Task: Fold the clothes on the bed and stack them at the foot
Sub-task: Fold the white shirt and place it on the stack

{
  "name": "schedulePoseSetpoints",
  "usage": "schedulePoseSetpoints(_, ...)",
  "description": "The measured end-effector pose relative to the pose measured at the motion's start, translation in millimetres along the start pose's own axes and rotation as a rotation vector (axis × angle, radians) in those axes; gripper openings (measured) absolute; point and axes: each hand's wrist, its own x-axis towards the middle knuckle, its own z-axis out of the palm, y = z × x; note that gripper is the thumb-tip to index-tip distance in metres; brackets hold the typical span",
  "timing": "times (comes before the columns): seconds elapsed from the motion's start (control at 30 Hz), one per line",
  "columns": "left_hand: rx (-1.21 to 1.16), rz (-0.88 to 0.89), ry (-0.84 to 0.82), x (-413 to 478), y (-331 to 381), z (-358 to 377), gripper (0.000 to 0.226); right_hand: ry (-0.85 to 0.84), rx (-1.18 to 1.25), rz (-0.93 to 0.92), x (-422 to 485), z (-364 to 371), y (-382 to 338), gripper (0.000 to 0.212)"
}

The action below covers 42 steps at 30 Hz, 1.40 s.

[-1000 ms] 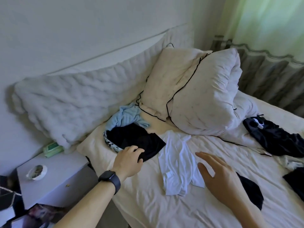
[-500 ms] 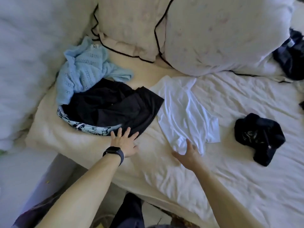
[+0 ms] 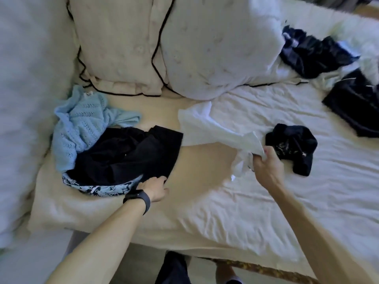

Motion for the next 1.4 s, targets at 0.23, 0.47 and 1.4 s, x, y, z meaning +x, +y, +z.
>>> schedulePoseSetpoints(0.23, -0.212, 0.385, 0.485, -142, 119, -158, 0.064, 0.062, 0.239, -0.318, -37, -198, -152, 0.005)
schedulePoseSetpoints(0.47, -0.364, 0.871, 0.814, -339, 256, -247, 0.094, -0.027, 0.192, -0.579, -104, -315, -200, 0.01)
schedulePoseSetpoints(1.4, -0.701, 0.883, 0.775, -497, 330, -268, 0.017, 0.021, 0.573, -0.5, -133, -430, -163, 0.068)
